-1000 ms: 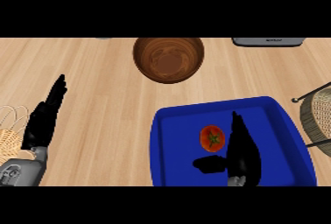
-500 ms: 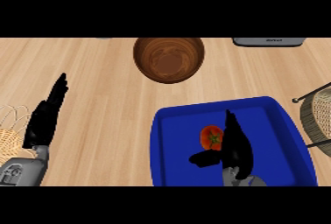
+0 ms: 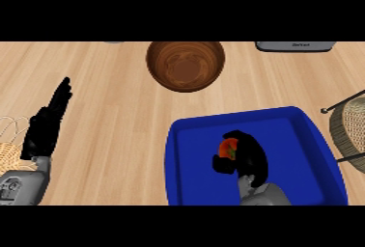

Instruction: Pick the tomato from the tray and place it in the tiered basket

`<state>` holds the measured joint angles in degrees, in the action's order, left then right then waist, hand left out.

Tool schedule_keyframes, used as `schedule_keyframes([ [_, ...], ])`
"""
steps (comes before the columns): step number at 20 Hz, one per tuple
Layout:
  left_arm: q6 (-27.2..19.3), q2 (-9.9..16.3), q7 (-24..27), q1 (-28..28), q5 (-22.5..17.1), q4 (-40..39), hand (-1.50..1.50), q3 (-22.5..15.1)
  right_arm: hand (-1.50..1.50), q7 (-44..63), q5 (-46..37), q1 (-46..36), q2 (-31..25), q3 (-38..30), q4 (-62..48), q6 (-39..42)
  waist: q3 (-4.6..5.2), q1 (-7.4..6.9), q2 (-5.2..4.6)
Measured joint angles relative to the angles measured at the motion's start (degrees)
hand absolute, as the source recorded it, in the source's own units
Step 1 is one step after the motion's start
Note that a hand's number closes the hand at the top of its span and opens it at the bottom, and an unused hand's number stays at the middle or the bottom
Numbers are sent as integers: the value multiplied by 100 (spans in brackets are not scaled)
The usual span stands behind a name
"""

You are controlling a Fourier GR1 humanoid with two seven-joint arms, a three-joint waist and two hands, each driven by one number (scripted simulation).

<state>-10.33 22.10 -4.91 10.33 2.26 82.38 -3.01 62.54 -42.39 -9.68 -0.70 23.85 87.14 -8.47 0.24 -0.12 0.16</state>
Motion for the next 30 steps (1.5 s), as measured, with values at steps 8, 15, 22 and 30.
schedule_keyframes([
  [8,105,-156,153,-227,142,56,0,124,150,-129,-117,-79,-13,140,20,18,-7,3,2],
  [15,116,-278,16,-244,314,201,0,177,150,-184,-355,242,-110,548,799,113,-19,21,-3],
  [22,227,-277,87,-273,298,177,0,267,150,-439,-726,362,-538,1109,1790,649,-22,42,2],
  [30,266,-252,29,-272,311,194,0,349,150,-330,-1727,-124,-795,574,3561,741,-19,76,21],
])
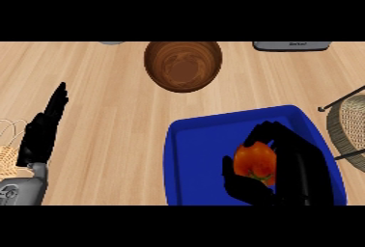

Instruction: Pick the tomato from the tray and place it in the tiered basket

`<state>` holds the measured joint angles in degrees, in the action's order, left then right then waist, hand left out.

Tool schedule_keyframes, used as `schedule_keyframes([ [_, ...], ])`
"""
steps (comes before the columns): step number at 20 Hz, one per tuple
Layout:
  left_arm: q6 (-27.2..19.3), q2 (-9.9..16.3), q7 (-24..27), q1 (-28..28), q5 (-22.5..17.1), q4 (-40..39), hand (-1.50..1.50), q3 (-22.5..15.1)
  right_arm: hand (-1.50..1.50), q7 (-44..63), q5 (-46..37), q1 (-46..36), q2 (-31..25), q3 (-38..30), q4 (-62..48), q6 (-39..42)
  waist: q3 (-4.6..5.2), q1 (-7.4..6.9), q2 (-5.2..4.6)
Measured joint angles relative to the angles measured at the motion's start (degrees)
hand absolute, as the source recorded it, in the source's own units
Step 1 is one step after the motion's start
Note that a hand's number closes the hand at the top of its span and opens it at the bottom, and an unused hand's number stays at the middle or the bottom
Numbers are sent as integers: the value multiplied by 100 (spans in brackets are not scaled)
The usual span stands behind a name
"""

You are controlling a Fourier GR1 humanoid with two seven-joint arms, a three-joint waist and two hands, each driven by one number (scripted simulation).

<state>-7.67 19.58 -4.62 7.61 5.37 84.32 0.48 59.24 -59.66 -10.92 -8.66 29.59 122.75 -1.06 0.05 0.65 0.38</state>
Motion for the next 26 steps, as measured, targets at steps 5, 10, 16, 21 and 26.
schedule_keyframes([
  [5,36,-39,187,-6,17,-156,0,55,150,138,-236,-590,-168,-685,816,676,3,-12,-13],
  [10,-12,-138,24,83,128,-102,0,-23,150,43,-153,-1111,-590,-1507,1058,1542,3,-20,-14],
  [16,8,-174,159,-18,160,-111,0,46,150,-325,956,-1702,-775,-2925,825,2214,-1,-43,-24],
  [21,108,-172,221,-74,130,-80,0,123,150,-849,1596,-1806,-1328,-3779,351,2618,-2,-55,-30],
  [26,115,-210,-10,15,211,70,0,66,150,-1404,1196,-1664,-1993,-3962,-346,2653,-6,-71,-45],
])
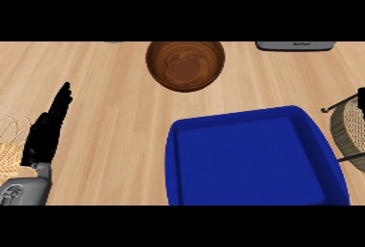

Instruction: Pick the tomato from the tray and place it in the tiered basket

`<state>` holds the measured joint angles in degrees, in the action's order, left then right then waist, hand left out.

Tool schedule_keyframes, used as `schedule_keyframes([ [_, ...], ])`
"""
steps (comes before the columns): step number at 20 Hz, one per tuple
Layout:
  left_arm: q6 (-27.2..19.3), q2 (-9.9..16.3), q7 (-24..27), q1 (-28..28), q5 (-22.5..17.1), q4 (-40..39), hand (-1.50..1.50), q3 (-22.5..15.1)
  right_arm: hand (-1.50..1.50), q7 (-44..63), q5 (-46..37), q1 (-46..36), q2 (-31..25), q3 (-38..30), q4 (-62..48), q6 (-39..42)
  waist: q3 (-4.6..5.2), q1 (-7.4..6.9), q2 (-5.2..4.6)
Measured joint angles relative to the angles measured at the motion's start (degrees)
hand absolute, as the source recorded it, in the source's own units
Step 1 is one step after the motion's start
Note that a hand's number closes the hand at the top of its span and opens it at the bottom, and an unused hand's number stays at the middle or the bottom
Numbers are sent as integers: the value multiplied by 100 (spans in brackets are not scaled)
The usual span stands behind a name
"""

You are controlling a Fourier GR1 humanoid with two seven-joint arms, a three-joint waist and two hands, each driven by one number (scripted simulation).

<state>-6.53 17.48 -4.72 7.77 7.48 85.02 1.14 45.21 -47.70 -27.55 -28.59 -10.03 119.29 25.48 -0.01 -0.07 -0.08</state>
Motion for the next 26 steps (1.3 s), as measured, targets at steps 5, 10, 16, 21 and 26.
schedule_keyframes([
  [5,11,-12,5,51,20,-65,0,56,150,-649,-395,269,-759,-357,-666,-92,-1,7,-4],
  [10,54,-59,44,57,69,-84,0,99,150,-1482,-487,337,-1178,-739,-1567,-445,-2,-5,0],
  [16,121,-116,145,71,77,-204,0,207,150,-2313,-214,584,-1318,-1095,-2138,-540,4,3,10],
  [21,117,-175,50,45,170,-71,0,171,150,-2791,102,642,-1266,-1329,-2613,-611,46,4,37],
  [26,175,-156,39,72,158,-97,0,218,-150,-2747,608,677,-1011,-1717,-3096,-441,52,8,45],
])
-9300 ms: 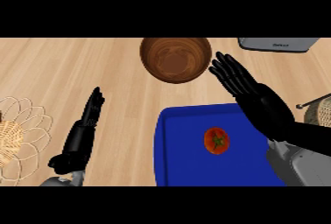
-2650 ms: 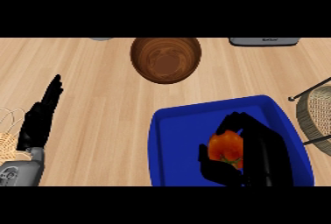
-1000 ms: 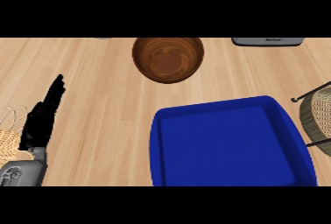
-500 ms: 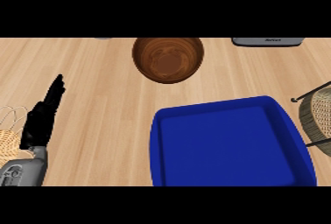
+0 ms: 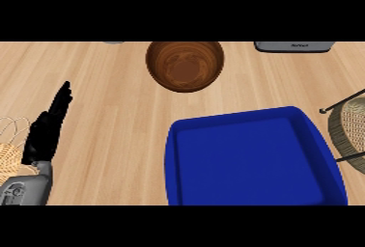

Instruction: Pick the tomato from the tray and place it in the tiered basket

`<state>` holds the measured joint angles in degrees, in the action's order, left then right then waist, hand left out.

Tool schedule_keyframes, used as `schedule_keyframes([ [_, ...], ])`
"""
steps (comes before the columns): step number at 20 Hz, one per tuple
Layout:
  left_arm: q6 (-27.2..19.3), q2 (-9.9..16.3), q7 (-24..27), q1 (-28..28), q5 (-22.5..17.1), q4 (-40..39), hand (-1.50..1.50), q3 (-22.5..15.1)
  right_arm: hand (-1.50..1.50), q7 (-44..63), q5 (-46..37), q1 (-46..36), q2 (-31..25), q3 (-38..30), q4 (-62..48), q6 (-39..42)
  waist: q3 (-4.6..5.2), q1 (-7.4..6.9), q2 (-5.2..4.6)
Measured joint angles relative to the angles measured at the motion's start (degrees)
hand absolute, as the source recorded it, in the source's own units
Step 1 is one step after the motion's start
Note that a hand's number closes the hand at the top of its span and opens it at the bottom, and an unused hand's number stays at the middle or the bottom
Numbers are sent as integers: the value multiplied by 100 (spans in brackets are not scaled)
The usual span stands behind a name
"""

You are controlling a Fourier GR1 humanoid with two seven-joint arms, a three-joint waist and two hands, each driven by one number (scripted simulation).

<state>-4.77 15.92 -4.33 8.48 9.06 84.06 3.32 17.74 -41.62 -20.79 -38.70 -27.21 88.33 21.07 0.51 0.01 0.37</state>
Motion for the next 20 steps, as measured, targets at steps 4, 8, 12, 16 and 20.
schedule_keyframes([
  [4,41,0,17,-28,10,45,0,28,-150,-62,245,155,147,-199,-254,15,-8,-1,-4],
  [8,62,-9,-3,64,25,-24,0,85,-150,-245,529,292,386,-483,-267,-284,-16,2,-20],
  [12,71,-33,55,28,59,-55,0,114,-150,-390,839,158,425,-790,-360,-552,-26,-7,-27],
  [16,54,-111,34,-5,95,-8,0,93,-150,-295,1155,21,267,-1150,-207,-641,-38,3,-26],
  [20,52,-123,59,-72,138,37,0,107,-150,-7,1532,139,-51,-1711,-60,-433,-43,32,-22],
])
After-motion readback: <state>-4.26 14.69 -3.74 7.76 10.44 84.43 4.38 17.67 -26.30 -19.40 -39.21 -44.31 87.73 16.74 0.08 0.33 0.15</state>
